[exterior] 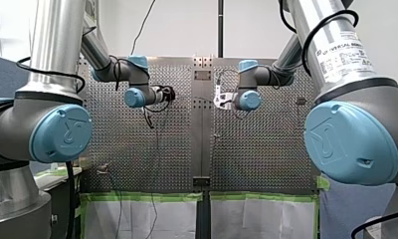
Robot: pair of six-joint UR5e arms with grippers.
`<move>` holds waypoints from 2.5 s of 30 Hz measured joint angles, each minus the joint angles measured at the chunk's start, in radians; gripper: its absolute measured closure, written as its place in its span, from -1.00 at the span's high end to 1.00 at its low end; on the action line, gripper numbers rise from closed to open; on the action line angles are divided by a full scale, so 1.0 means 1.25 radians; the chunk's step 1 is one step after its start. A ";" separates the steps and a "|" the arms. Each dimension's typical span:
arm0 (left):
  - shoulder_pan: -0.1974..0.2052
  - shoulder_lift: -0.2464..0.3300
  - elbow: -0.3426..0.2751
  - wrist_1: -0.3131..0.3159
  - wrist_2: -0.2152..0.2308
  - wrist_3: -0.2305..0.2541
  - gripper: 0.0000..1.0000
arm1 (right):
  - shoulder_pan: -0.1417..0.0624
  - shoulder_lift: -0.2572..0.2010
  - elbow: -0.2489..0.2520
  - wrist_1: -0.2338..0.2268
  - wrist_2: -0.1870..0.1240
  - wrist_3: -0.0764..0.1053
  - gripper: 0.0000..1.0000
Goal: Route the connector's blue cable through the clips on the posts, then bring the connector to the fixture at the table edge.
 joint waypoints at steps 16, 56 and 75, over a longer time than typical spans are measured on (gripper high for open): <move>-0.019 0.000 0.000 -0.006 -0.006 -0.011 1.00 | 0.001 -0.001 0.000 0.002 0.000 0.000 -1.00; -0.046 0.040 -0.019 -0.080 -0.211 0.140 1.00 | 0.003 -0.001 0.000 0.004 0.000 0.000 -1.00; -0.060 0.045 -0.030 -0.100 -0.261 0.201 1.00 | 0.003 -0.001 0.000 0.005 0.000 0.000 -1.00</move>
